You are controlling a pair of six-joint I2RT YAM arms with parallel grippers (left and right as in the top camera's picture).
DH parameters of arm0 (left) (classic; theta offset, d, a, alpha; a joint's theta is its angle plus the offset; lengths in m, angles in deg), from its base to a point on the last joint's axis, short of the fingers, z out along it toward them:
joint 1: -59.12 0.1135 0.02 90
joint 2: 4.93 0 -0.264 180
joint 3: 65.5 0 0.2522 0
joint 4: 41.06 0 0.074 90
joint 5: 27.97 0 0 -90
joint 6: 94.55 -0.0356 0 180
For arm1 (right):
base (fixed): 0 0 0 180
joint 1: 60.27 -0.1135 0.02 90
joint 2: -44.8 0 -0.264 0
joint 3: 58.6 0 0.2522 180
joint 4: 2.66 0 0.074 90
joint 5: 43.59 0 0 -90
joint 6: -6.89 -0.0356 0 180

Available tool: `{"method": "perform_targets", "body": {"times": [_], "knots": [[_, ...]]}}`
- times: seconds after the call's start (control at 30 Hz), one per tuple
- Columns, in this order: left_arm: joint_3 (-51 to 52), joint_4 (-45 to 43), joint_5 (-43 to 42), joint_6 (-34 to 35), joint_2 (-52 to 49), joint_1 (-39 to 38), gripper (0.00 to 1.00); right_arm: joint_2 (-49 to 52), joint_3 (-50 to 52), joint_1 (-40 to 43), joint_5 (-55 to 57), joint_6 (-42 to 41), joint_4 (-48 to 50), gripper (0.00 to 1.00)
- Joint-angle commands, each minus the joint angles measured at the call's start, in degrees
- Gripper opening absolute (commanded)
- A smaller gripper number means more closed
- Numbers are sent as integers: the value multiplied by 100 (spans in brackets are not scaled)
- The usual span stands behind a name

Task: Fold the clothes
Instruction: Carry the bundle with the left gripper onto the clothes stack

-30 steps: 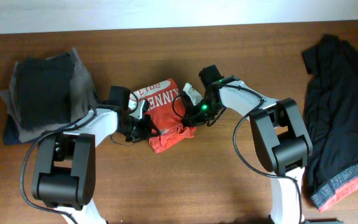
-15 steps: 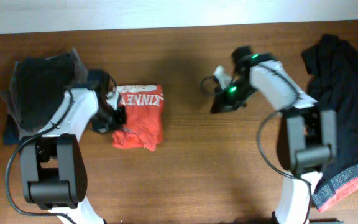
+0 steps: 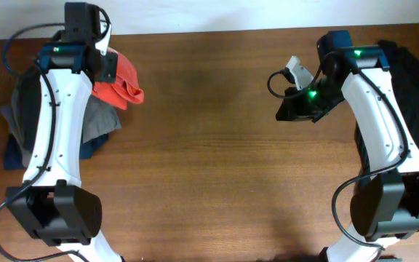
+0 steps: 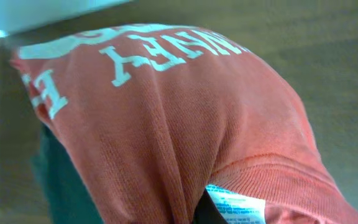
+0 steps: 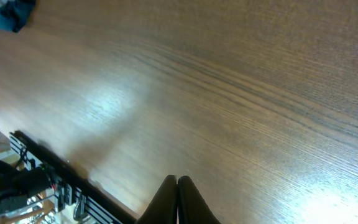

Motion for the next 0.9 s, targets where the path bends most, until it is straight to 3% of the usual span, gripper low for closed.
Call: {"method": "perform_targets", "body": {"times": [0.0, 0.2, 0.47, 0.87], "knots": [[-197, -164, 302, -334, 140, 127, 0, -144, -61, 42, 85, 133, -26, 7], [-197, -490, 116, -339, 133, 557, 0, -144, -61, 39, 107, 151, -50, 7], [-195, -848, -1340, -332, -225, 1458, 0, -144, -59, 35, 105, 151, -55, 7], [-179, -85, -1423, -262, -907, 2500, 0, -144, -61, 35, 105, 151, -76, 7]]}}
